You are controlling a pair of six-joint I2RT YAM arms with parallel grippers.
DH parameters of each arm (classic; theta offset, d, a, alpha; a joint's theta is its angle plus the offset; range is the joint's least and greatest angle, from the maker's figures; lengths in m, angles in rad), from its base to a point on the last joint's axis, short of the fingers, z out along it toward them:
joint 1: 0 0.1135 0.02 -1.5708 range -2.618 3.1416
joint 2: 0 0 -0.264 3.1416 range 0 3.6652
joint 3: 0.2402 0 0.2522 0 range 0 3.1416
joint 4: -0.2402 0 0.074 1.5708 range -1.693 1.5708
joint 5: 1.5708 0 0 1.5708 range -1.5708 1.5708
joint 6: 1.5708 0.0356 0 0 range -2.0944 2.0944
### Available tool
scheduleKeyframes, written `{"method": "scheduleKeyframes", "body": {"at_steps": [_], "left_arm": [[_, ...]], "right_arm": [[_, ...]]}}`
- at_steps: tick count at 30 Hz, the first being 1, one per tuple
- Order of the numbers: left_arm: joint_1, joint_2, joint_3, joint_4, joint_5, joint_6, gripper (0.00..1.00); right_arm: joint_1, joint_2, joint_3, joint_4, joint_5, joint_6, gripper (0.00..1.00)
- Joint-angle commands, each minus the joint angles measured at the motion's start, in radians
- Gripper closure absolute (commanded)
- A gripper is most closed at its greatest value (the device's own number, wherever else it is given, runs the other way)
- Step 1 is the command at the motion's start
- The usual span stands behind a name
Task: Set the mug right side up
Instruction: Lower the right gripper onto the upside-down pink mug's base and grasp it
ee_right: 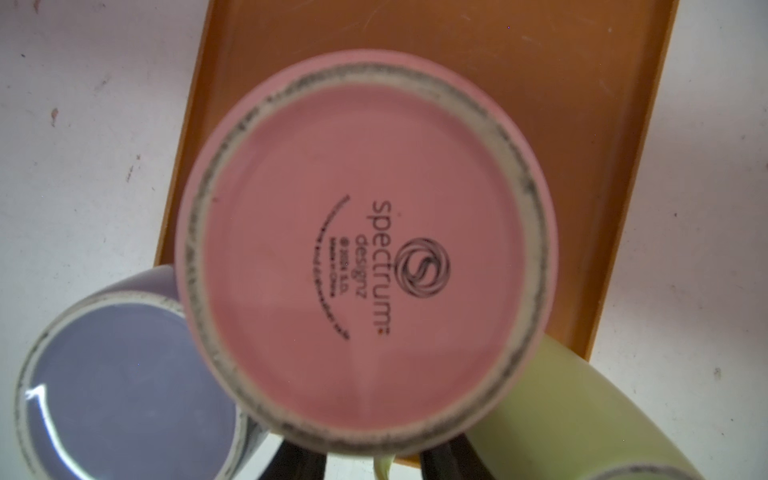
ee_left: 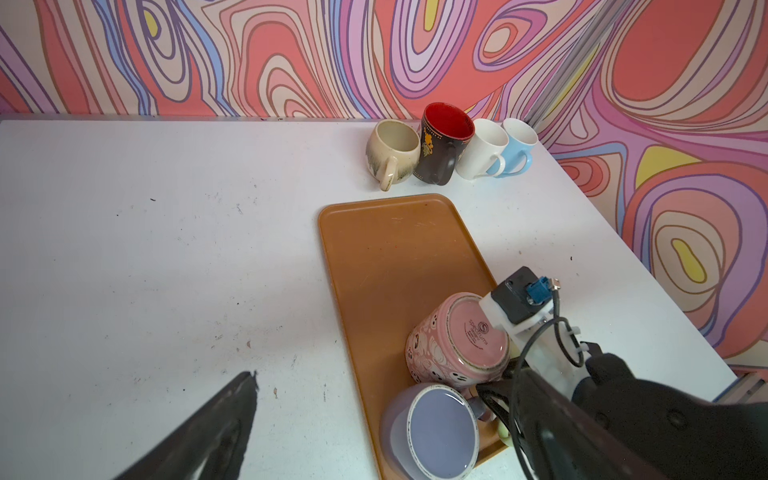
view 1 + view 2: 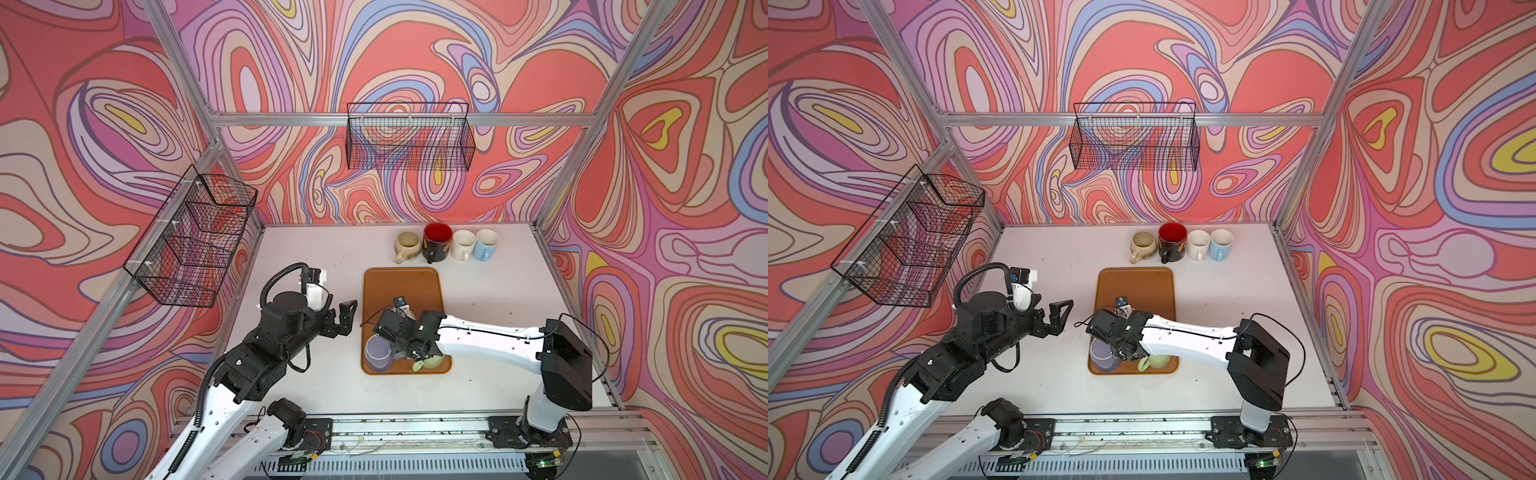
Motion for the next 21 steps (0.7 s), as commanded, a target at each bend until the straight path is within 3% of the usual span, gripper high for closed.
{"method": "scheduleKeyframes", "body": {"at_steps": [1, 9, 19, 21], "left_arm": [[-0.014, -0.008, -0.018, -0.004, 0.009, 0.015, 0.00], [-0.022, -0.009, -0.024, -0.010, -0.008, 0.010, 0.00], [-0.021, 0.023, -0.024, 0.006, -0.011, -0.008, 0.00], [-0.021, 0.028, -0.025, 0.007, -0.016, -0.012, 0.00]], "right_arm": [[-0.009, 0.019, 0.016, -0.004, 0.037, 0.012, 0.68], [-0.068, 0.059, -0.002, 0.049, 0.005, -0.028, 0.76], [-0.148, 0.074, 0.003, 0.101, -0.046, -0.121, 1.00], [-0.168, 0.075, -0.002, 0.116, -0.062, -0.146, 1.00]]}}
